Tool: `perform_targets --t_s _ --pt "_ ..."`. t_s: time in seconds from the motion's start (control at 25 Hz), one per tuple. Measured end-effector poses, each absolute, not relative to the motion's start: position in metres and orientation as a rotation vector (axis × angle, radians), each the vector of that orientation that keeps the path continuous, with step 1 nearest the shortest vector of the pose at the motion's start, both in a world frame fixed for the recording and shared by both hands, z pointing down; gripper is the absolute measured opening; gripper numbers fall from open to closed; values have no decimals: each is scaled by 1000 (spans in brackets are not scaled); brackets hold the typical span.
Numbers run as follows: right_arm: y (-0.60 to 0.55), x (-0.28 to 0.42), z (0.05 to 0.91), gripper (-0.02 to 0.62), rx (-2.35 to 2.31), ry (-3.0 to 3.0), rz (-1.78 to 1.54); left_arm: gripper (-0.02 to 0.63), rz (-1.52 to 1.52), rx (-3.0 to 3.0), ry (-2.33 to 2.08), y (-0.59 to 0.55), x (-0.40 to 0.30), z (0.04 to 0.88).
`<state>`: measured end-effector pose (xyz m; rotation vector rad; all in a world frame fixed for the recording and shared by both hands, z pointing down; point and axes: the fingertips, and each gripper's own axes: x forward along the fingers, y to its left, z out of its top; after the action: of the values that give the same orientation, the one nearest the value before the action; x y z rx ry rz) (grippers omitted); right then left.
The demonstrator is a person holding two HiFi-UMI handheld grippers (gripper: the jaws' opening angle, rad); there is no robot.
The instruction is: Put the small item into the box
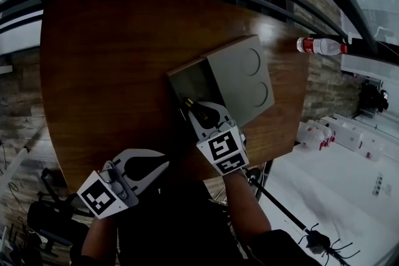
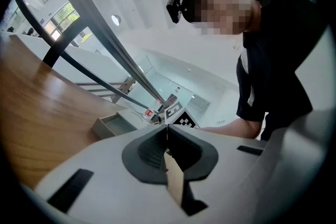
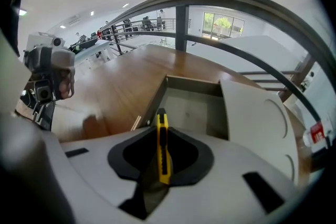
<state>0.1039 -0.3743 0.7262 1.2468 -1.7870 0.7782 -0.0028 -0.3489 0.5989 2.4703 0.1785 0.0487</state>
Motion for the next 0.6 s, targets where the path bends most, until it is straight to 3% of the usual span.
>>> perform_targets --t_s 0.6 --pt "-367 110 740 72 1267 -1704 820 15 29 2451 178 -348 -12 605"
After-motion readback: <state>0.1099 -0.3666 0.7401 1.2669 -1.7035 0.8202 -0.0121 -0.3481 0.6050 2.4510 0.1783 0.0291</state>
